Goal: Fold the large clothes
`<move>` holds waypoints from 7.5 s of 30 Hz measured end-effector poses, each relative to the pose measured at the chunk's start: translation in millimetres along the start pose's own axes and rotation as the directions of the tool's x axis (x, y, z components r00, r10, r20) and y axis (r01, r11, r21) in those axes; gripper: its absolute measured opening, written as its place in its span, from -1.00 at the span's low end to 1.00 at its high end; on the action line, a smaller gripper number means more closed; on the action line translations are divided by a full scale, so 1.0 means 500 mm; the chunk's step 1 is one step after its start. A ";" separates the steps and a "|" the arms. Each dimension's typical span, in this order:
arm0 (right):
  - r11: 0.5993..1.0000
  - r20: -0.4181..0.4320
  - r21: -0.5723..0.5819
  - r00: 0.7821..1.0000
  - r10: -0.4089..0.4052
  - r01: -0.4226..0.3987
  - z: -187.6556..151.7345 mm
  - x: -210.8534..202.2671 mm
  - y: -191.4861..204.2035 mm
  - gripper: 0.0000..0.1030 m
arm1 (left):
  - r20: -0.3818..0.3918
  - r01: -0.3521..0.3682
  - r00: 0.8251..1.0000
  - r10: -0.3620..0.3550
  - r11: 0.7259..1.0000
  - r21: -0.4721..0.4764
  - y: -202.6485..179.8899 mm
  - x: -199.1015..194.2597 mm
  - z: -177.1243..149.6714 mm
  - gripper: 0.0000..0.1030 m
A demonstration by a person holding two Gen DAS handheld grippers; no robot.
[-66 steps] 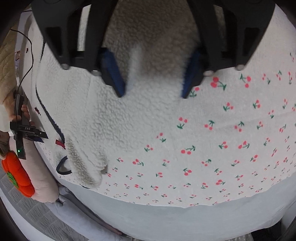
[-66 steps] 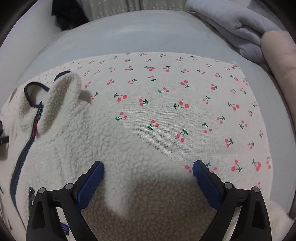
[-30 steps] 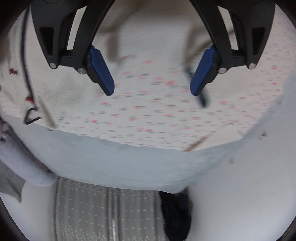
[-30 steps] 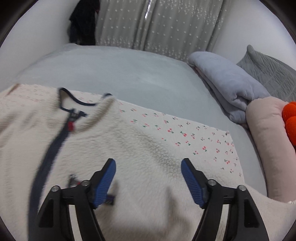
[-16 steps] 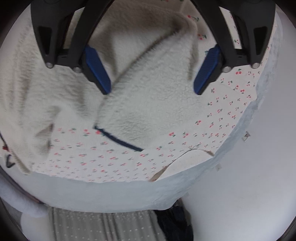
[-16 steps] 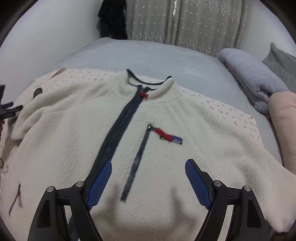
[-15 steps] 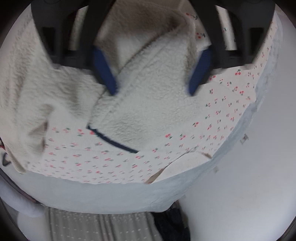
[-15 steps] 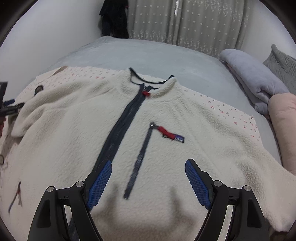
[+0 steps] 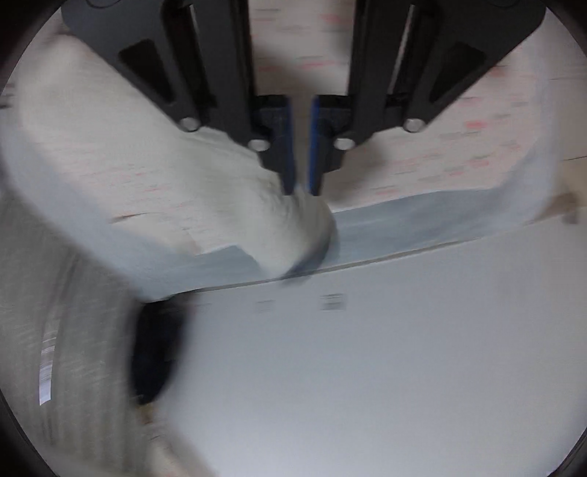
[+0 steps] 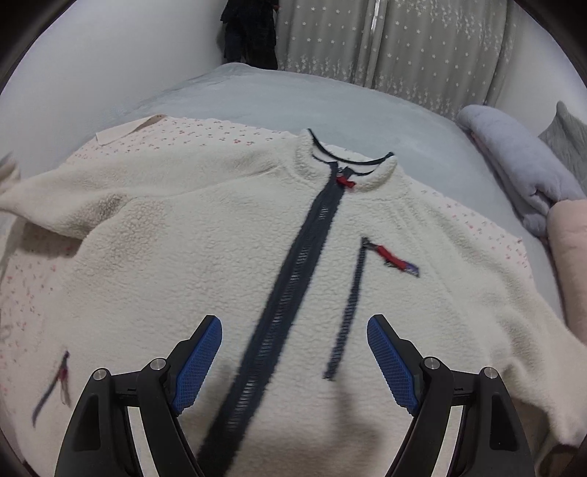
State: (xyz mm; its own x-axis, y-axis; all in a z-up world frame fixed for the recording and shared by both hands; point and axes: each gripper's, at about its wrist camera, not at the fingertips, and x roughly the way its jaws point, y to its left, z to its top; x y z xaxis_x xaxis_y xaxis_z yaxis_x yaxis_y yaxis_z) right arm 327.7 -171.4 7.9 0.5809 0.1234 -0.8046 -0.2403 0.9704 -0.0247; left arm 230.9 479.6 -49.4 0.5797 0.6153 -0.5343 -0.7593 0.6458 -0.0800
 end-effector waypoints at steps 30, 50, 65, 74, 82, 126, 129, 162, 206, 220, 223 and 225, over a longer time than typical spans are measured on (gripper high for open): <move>0.946 0.015 -0.260 0.978 0.206 -0.195 0.350 0.193 0.223 0.63 | -0.368 0.375 0.892 -0.262 0.883 0.283 -0.044 0.310 0.103 0.56; 0.936 0.204 -0.352 0.974 0.102 -0.024 0.363 0.316 0.294 -0.93 | 0.114 0.274 0.943 -0.314 0.922 0.273 -0.069 0.154 0.200 -0.73; 0.945 0.091 -0.210 0.957 0.275 -0.252 0.293 0.246 0.305 -0.08 | -0.123 0.346 0.936 -0.330 0.795 0.497 -0.311 0.093 0.064 0.52; 0.939 -0.082 -0.140 0.949 0.304 -0.313 0.245 0.292 0.332 -0.01 | -0.305 0.279 0.942 -0.139 0.829 0.484 -0.366 0.148 -0.006 0.59; 0.962 0.007 -0.114 0.968 0.251 -0.248 0.151 0.051 0.135 0.53 | -0.419 0.499 0.859 -0.295 0.665 0.556 -0.373 -0.100 -0.080 0.67; 0.968 0.070 0.045 0.966 -0.250 0.247 -0.612 -0.326 -0.196 0.53 | -0.550 0.703 0.693 -0.465 0.604 0.375 -0.083 -0.483 -0.451 0.67; 0.977 0.054 0.043 0.976 -0.213 0.211 -0.607 -0.324 -0.198 0.10 | -0.545 0.713 0.681 -0.489 0.610 0.344 -0.079 -0.490 -0.449 0.59; 0.958 0.012 -0.231 0.985 -0.169 0.168 -0.602 -0.315 -0.090 -0.76 | -0.490 0.754 0.647 -0.584 0.587 0.296 -0.111 -0.506 -0.367 0.58; 0.967 -0.063 0.222 0.991 -0.117 0.128 -0.746 -0.358 -0.258 -0.32 | -0.616 0.731 0.682 -0.394 0.348 0.586 -0.063 -0.576 -0.442 -0.02; 0.803 0.286 0.592 0.913 -0.290 0.070 -0.626 -0.561 -0.601 0.61 | -0.494 0.762 0.610 -0.620 0.287 0.581 -0.222 -0.707 -0.275 0.64; 0.736 0.278 0.673 0.900 -0.335 0.067 -0.590 -0.541 -0.696 0.61 | -0.531 0.800 0.565 -0.631 0.264 0.539 -0.321 -0.713 -0.281 0.64; 0.687 0.272 0.724 0.892 -0.361 0.057 -0.574 -0.522 -0.762 0.61 | -0.573 0.831 0.533 -0.622 0.257 0.494 -0.405 -0.714 -0.292 0.65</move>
State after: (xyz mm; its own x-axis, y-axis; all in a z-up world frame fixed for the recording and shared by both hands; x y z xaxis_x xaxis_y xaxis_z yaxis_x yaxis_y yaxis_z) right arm 44.3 -633.1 57.0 0.8162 -0.1835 -0.5479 0.4315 0.8242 0.3667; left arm 134.4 63.2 34.4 0.6117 -0.3328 -0.7177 0.4327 0.9002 -0.0486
